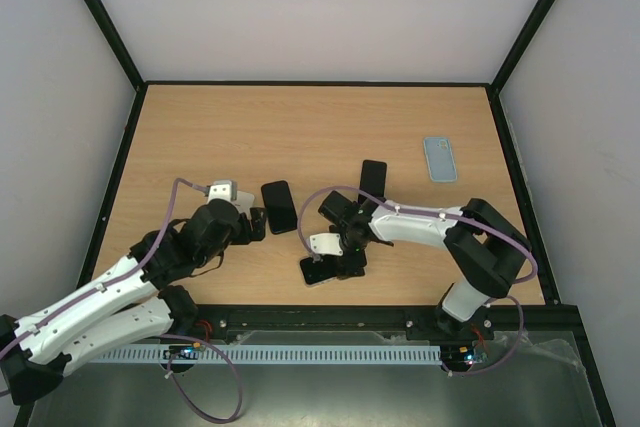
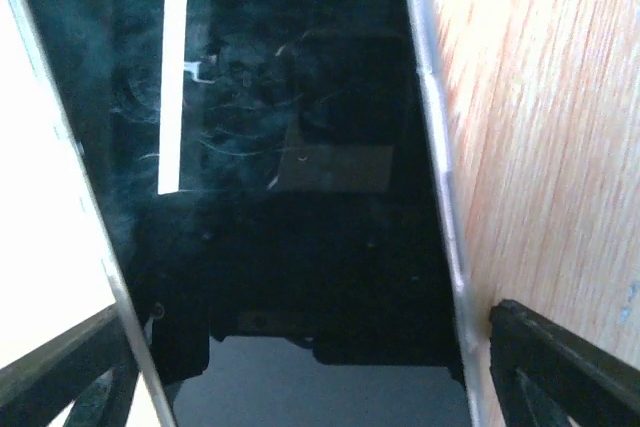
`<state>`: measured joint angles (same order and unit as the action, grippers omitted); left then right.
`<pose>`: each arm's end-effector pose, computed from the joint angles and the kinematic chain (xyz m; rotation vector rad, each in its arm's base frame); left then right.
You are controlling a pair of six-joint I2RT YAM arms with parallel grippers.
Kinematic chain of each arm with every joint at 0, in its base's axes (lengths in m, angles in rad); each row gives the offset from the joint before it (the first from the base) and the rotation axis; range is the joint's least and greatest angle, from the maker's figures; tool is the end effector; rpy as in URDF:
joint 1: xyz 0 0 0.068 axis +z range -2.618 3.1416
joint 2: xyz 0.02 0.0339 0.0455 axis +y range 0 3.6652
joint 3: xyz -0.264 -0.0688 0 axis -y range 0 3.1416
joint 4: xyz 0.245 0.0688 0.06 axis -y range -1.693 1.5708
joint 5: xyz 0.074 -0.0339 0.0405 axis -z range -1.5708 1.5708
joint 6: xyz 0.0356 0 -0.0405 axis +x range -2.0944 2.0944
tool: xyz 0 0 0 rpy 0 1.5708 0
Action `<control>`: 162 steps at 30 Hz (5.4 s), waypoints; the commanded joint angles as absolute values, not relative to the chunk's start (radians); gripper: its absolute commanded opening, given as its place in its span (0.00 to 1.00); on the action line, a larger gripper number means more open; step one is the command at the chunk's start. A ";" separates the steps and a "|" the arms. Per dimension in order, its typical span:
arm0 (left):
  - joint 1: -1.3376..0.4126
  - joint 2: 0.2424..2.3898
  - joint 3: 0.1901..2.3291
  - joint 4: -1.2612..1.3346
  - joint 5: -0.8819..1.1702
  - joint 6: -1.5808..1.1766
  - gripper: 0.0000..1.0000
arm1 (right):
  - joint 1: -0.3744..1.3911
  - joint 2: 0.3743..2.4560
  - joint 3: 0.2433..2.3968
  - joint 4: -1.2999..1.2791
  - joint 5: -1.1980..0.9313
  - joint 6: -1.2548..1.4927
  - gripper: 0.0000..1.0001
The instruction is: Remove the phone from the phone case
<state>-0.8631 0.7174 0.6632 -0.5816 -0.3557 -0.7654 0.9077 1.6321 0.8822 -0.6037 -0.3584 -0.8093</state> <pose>0.1104 -0.1100 0.2699 -0.0921 2.2101 -0.5369 0.1622 0.2279 0.1491 -2.2287 1.8490 0.5394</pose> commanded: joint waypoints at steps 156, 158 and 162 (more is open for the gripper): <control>-0.733 1.014 0.574 0.702 0.959 -0.930 0.02 | 0.604 0.971 0.868 -0.598 -0.997 -0.656 0.14; -0.735 1.006 0.574 0.675 0.941 -0.902 0.03 | 0.604 0.963 0.874 -0.581 -1.044 -0.588 0.18; -0.738 0.992 0.565 0.681 0.913 -0.887 0.02 | 0.604 0.960 0.876 -0.521 -1.074 -0.426 0.24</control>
<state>-0.6987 1.0225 0.5556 0.6151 0.8646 -0.8711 0.6125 0.9615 0.8532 -0.7956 -1.0477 -0.6357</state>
